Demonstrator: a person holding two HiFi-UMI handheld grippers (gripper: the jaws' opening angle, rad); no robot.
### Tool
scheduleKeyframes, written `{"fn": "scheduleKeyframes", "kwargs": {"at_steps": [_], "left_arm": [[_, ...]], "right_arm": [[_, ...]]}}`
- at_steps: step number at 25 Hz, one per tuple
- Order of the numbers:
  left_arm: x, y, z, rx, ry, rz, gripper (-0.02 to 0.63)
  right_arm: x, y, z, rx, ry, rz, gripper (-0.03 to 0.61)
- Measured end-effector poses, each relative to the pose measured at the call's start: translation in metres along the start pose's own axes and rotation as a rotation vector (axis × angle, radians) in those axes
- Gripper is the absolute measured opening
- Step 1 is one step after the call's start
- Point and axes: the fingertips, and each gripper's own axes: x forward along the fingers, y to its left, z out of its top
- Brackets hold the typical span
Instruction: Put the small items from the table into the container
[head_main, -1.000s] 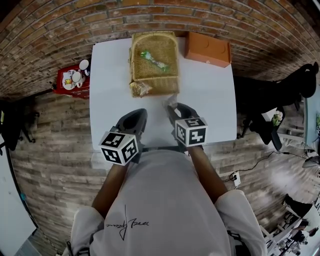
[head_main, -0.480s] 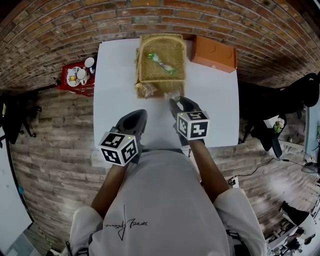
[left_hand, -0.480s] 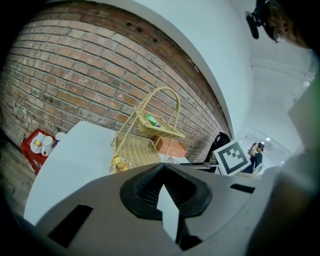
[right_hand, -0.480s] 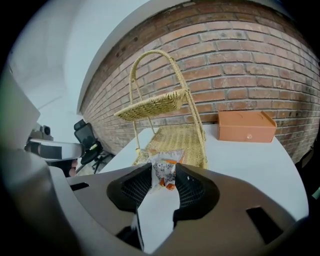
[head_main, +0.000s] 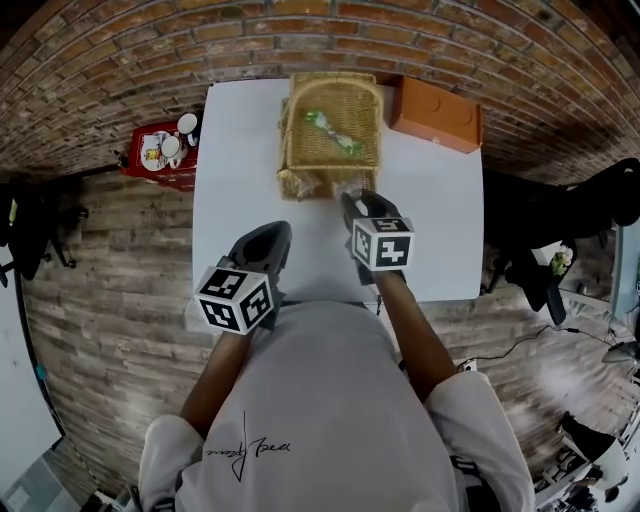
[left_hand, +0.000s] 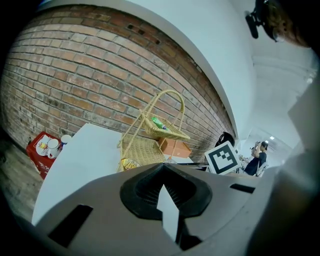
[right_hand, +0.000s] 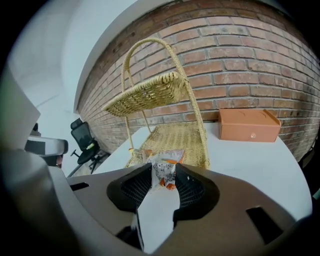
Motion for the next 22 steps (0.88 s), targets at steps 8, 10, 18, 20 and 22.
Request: {"fn": "scheduleKeyframes", "kwargs": {"at_steps": [8,10,18,20,22], "left_arm": [[-0.005,0.010,0.002,-0.009,-0.006,0.034,0.009],[-0.006,0.011,0.002,-0.012,-0.007,0.040,0.009],[-0.004,0.012,0.002,-0.017,-0.005,0.042,0.009],[-0.003,0.011,0.002,-0.016,-0.004,0.039,0.009],[-0.002,0.011,0.003,-0.014,-0.003,0.038,0.009]], "right_arm": [[0.017,-0.009,-0.004,-0.001,0.019,-0.027,0.156],[0.021,-0.012,-0.005,-0.003,0.024,-0.037,0.156],[0.029,-0.019,-0.002,-0.012,0.030,-0.076,0.158],[0.031,-0.020,-0.003,-0.013,0.033,-0.079,0.158],[0.032,-0.019,-0.004,-0.012,0.037,-0.079,0.158]]}}
